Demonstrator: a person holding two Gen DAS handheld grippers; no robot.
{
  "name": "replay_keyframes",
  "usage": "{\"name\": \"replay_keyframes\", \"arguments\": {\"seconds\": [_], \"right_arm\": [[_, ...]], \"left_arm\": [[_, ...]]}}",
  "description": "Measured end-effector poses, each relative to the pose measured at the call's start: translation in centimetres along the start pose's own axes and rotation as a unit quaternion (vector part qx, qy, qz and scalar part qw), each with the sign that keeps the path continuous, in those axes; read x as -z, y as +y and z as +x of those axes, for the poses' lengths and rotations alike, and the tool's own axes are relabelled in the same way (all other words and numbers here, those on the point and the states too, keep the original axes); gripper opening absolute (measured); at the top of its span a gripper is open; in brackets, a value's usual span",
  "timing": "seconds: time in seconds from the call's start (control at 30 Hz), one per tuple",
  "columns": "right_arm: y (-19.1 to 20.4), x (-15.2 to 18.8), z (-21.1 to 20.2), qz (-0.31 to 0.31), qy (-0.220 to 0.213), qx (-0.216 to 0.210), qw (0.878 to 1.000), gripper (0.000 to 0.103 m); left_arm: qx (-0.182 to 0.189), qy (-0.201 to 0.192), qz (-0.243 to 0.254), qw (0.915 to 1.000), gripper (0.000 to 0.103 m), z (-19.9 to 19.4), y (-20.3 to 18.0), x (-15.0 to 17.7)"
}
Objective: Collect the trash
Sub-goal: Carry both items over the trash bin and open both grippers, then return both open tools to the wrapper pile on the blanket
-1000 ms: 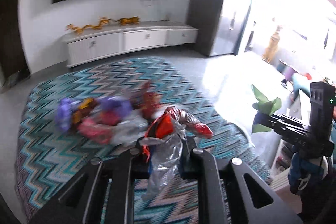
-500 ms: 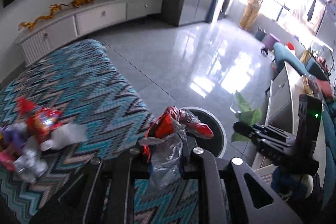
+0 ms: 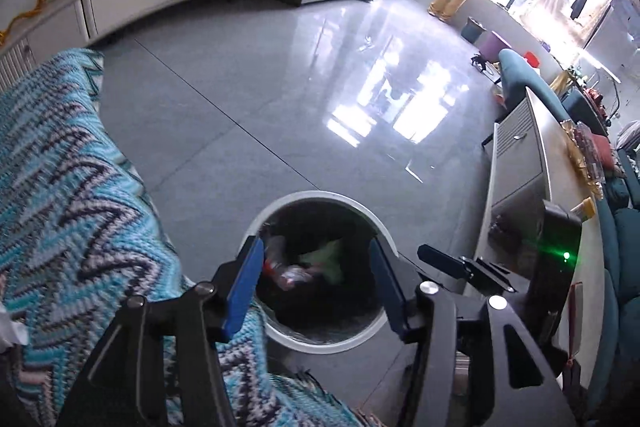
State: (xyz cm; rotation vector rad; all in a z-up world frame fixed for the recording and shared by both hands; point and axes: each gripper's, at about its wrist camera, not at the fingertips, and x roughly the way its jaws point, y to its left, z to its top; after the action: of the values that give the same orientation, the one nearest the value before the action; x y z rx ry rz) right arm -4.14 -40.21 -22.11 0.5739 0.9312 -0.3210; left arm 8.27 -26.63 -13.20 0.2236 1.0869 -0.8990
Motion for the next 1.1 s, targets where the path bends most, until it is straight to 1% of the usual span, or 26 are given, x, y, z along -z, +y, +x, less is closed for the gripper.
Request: {"name": "replay_keyframes", "arguments": {"seconds": [0.13, 0.23, 0.37, 0.47, 0.6, 0.7, 0.77, 0.83, 0.93, 0.97, 1.0, 1.1], "right_arm": [[-0.6, 0.3, -1.1, 0.011, -0.006, 0.003, 1.000, 0.051], [-0.3, 0.5, -2.6, 0.011, -0.017, -0.001, 1.000, 0.051], [1.6, 0.6, -5.4, -0.003, -0.042, -0.012, 0.999, 0.051], [3.1, 0.6, -8.2, -0.018, -0.067, -0.023, 0.997, 0.051], [5.7, 0.7, -12.5, -0.044, -0.105, -0.041, 0.993, 0.051], [7.8, 0.7, -15.4, -0.066, -0.127, -0.053, 0.988, 0.051], [9.7, 0.9, -17.7, -0.088, -0.142, -0.063, 0.984, 0.051], [11.6, 1.0, -19.8, -0.106, -0.154, -0.076, 0.979, 0.051], [14.0, 1.6, -22.6, -0.129, -0.172, -0.097, 0.972, 0.051], [14.6, 1.8, -23.3, -0.135, -0.176, -0.104, 0.970, 0.051], [15.5, 2.0, -24.2, -0.143, -0.181, -0.112, 0.967, 0.051], [17.3, 2.8, -26.3, -0.162, -0.195, -0.129, 0.959, 0.051]], "left_arm": [[-0.010, -0.015, -0.004, 0.9998, 0.053, -1.2, 0.3, 0.5], [-0.034, -0.047, -0.015, 0.9982, 0.053, -3.5, 0.9, 1.0], [-0.048, -0.100, -0.025, 0.9936, 0.053, -7.8, 1.6, 1.9], [-0.055, -0.114, -0.018, 0.9918, 0.053, -10.9, 1.7, 2.4], [-0.085, -0.153, -0.030, 0.9842, 0.053, -16.5, 2.9, 3.1], [-0.112, -0.201, -0.049, 0.9719, 0.053, -22.3, 4.6, 3.9], [-0.146, -0.234, -0.065, 0.9590, 0.053, -26.6, 6.0, 4.8], [-0.170, -0.254, -0.079, 0.9487, 0.053, -30.2, 7.2, 5.8], [-0.206, -0.294, -0.106, 0.9274, 0.053, -36.1, 9.3, 7.9], [-0.216, -0.308, -0.119, 0.9191, 0.053, -38.1, 10.2, 8.8], [-0.222, -0.318, -0.130, 0.9126, 0.053, -39.7, 11.0, 9.4], [-0.246, -0.351, -0.170, 0.8875, 0.053, -44.9, 13.7, 11.7]]}}
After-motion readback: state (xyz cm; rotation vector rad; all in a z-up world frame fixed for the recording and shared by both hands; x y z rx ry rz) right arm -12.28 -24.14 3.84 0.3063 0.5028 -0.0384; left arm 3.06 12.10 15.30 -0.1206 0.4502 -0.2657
